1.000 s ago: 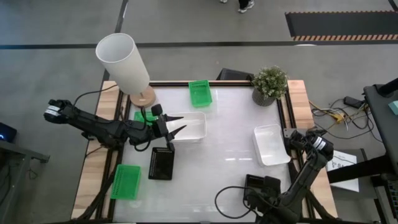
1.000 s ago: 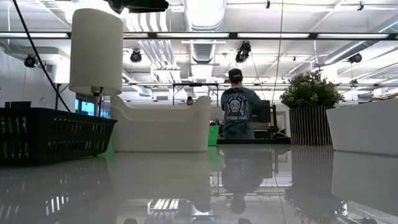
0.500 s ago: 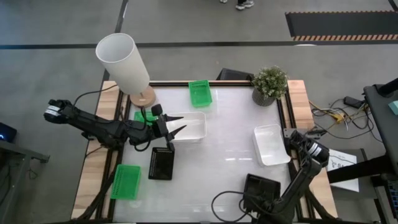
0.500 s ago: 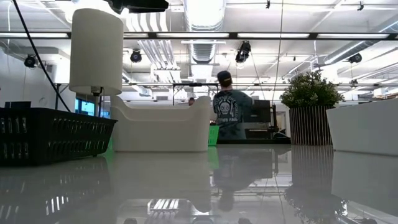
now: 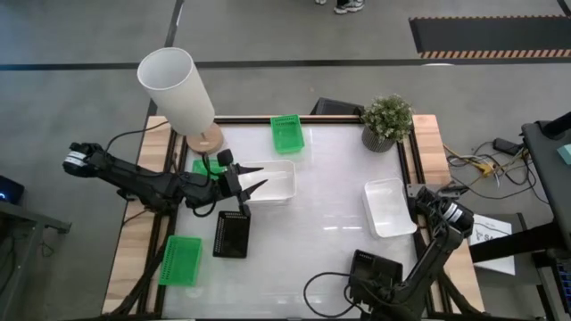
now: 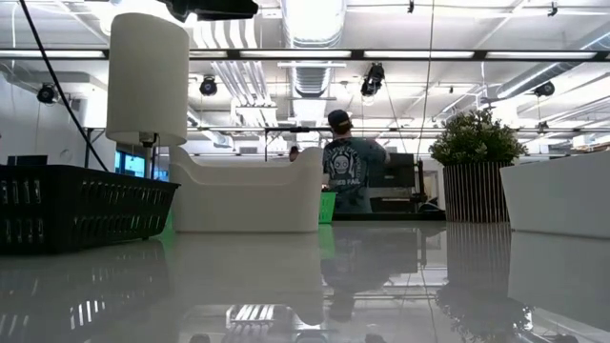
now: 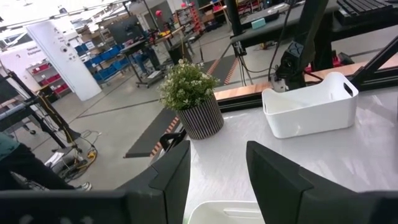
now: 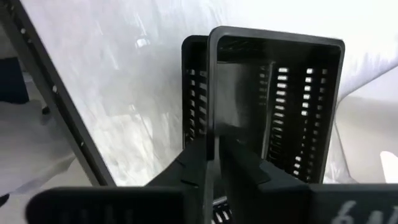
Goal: Stack baskets by color
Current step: Stack the center black bin on top of the bottom black bin, then adjust the stacked white bins on the table
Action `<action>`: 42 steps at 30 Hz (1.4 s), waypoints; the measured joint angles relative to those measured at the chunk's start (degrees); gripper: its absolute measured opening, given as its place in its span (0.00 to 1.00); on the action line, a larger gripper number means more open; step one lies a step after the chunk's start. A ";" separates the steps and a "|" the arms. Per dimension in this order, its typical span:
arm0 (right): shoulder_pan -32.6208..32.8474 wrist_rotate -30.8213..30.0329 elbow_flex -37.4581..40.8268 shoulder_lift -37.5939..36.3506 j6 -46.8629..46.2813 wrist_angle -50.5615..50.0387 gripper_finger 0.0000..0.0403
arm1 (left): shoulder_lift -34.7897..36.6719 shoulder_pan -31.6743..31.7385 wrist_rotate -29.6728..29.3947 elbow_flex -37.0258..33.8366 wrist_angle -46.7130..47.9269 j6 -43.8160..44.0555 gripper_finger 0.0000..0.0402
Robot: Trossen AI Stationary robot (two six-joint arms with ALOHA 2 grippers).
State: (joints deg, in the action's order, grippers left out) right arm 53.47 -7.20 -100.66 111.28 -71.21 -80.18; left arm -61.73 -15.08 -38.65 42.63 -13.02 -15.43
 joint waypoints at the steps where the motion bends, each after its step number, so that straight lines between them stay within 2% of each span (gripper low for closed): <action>1: 0.00 -0.36 0.00 0.00 -0.47 -0.15 0.12 | 0.00 -0.01 0.00 -0.04 0.00 0.01 0.35; 9: -0.04 -1.86 0.00 -0.25 -1.71 -0.31 0.29 | 0.00 0.01 0.00 -0.50 0.00 0.01 0.35; 16: -0.04 -2.64 -0.02 -0.26 -1.02 -0.38 0.36 | 0.00 0.01 0.00 -0.55 -0.03 0.04 0.35; 19: 0.04 -7.57 -0.01 -0.76 0.79 -0.44 0.34 | 0.00 0.00 0.00 -0.57 -0.04 0.10 0.35; 25: 0.15 -23.07 0.05 -3.86 5.84 -0.39 0.28 | -0.01 0.01 0.00 -0.77 -0.06 1.67 0.35; 33: 0.28 -38.35 0.50 -5.99 17.56 -0.36 0.18 | -0.02 -0.01 0.02 -0.85 0.08 6.13 0.35; 37: 0.28 -42.16 2.24 -7.19 22.84 -0.25 0.14 | -0.07 -0.01 0.06 -1.05 4.85 14.33 0.35; 42: 0.26 -42.48 8.19 -11.37 24.42 1.03 0.10 | -0.07 -0.01 2.49 0.76 19.99 27.48 0.35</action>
State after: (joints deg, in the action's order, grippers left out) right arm 53.74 -49.68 -92.48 99.91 -46.79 -79.15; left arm -61.80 -15.09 -36.16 43.39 6.98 12.05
